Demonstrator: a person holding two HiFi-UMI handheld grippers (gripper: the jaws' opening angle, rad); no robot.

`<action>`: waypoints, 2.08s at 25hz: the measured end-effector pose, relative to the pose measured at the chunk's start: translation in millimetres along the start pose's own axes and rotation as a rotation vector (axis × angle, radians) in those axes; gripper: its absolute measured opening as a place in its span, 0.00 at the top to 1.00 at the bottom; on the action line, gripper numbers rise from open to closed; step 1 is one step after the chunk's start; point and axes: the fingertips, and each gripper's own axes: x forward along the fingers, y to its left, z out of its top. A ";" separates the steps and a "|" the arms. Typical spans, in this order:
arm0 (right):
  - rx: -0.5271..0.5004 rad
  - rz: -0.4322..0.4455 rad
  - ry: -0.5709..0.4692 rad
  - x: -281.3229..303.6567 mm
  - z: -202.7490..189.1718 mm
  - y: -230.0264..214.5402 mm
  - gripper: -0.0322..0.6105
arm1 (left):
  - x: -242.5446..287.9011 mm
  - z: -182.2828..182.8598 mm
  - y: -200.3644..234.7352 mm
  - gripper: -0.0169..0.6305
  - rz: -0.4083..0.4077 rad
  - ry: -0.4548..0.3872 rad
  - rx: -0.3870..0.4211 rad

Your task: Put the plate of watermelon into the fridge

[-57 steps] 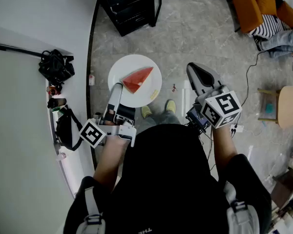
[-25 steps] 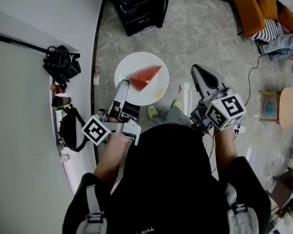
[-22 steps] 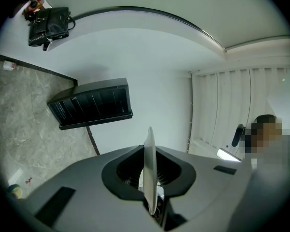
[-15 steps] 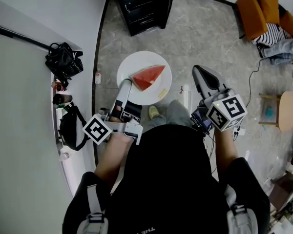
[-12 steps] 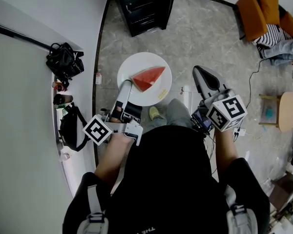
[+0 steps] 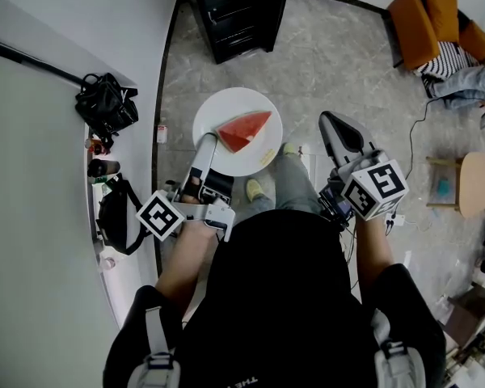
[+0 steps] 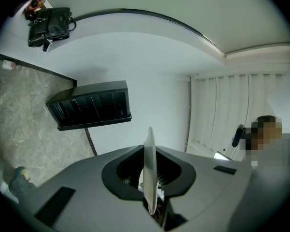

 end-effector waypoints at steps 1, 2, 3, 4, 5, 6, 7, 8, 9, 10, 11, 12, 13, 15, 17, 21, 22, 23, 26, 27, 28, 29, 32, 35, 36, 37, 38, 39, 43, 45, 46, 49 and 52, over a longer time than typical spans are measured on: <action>0.000 0.002 -0.002 1.0 0.4 0.8 0.93 | 0.0 1.3 0.0 0.91 -0.002 -0.001 0.001; -0.001 0.004 -0.004 2.1 1.1 1.9 0.93 | 0.1 2.6 -0.1 0.91 -0.004 -0.001 0.002; -0.002 0.004 -0.004 3.1 1.9 2.8 0.93 | 0.5 3.8 -0.2 0.91 -0.006 -0.002 0.004; -0.004 0.003 -0.003 4.2 2.5 3.1 0.93 | 1.2 4.9 -0.5 0.91 -0.007 -0.002 0.005; -0.005 0.005 -0.003 5.9 2.8 3.2 0.93 | 2.1 6.1 -0.8 0.91 -0.009 -0.002 0.005; -0.005 0.007 -0.003 8.0 3.0 3.1 0.93 | 2.7 7.4 -0.9 0.91 -0.009 -0.003 0.003; -0.003 0.007 -0.002 10.1 3.4 2.8 0.93 | 3.3 8.8 -0.8 0.91 -0.009 -0.004 0.001; -0.002 0.007 -0.001 12.2 3.8 2.5 0.93 | 3.9 10.0 -0.7 0.91 -0.008 -0.006 -0.001; -0.002 0.009 0.000 14.2 4.2 2.1 0.93 | 4.6 11.1 -0.6 0.91 -0.006 -0.007 -0.001; -0.003 0.011 0.002 16.1 4.6 1.6 0.93 | 5.5 12.1 -0.6 0.91 -0.004 -0.009 0.000; -0.003 0.011 0.004 18.3 5.2 0.9 0.93 | 6.6 13.3 -0.4 0.91 -0.002 -0.010 0.001; -0.002 0.012 0.006 20.9 5.7 -0.1 0.93 | 8.0 14.8 0.0 0.91 0.001 -0.012 0.000; -0.002 0.015 0.008 23.7 6.0 -1.1 0.93 | 9.3 16.4 0.8 0.91 0.003 -0.014 -0.001; -0.003 0.014 0.013 28.6 6.0 -3.4 0.93 | 11.5 19.8 3.4 0.91 0.004 -0.017 -0.001; 0.000 0.003 0.021 31.9 5.9 -5.4 0.93 | 13.5 22.6 6.3 0.91 0.005 -0.017 0.000; -0.005 0.022 0.024 35.9 1.8 -12.0 0.93 | 20.5 23.3 11.0 0.91 0.012 -0.015 0.001; -0.004 0.021 0.027 36.8 2.0 -14.8 0.93 | 23.2 23.2 11.8 0.91 0.013 -0.014 0.001; -0.001 0.016 0.031 37.9 2.7 -17.7 0.93 | 26.0 23.2 12.5 0.91 0.014 -0.014 0.000; 0.004 0.015 0.032 43.4 3.1 -25.1 0.93 | 33.0 23.7 16.3 0.91 0.020 -0.010 -0.003; 0.003 0.017 0.031 46.1 2.7 -27.1 0.93 | 35.1 24.4 18.2 0.91 0.021 -0.008 -0.005; 0.004 0.014 0.032 48.7 2.7 -29.2 0.93 | 37.3 25.1 20.1 0.91 0.022 -0.006 -0.006; 0.007 0.010 0.034 51.0 3.1 -31.3 0.93 | 39.8 25.6 21.6 0.91 0.023 -0.004 -0.006; 0.016 0.008 0.040 57.1 2.6 -37.9 0.93 | 48.2 26.8 24.8 0.91 0.028 0.004 -0.002; 0.020 0.010 0.047 62.7 1.0 -43.5 0.93 | 55.7 28.3 28.6 0.91 0.032 0.007 -0.005; 0.019 0.014 0.048 65.3 0.5 -45.4 0.93 | 58.2 29.1 30.2 0.91 0.033 0.008 -0.006; 0.016 0.022 0.047 68.5 0.2 -47.7 0.93 | 61.0 30.1 31.9 0.91 0.035 0.007 -0.006; 0.014 0.029 0.047 72.3 0.3 -50.4 0.93 | 64.4 31.4 33.6 0.91 0.037 0.007 -0.005; 0.015 0.031 0.048 76.1 1.0 -53.5 0.93 | 68.3 32.9 35.3 0.91 0.039 0.006 -0.005; 0.021 0.024 0.056 85.9 5.0 -61.3 0.93 | 78.5 36.8 40.5 0.91 0.044 -0.001 -0.003; 0.021 0.023 0.058 87.4 5.7 -62.6 0.93 | 80.1 37.2 40.9 0.91 0.040 -0.001 0.001; 0.021 0.023 0.059 89.6 6.2 -64.5 0.93 | 82.7 38.2 41.5 0.91 0.039 -0.001 0.003; 0.022 0.031 0.064 101.1 7.6 -73.4 0.93 | 94.6 43.8 46.9 0.91 0.041 -0.006 -0.002; 0.024 0.044 0.071 114.0 7.8 -83.5 0.93 | 107.4 49.0 54.7 0.91 0.054 -0.013 -0.003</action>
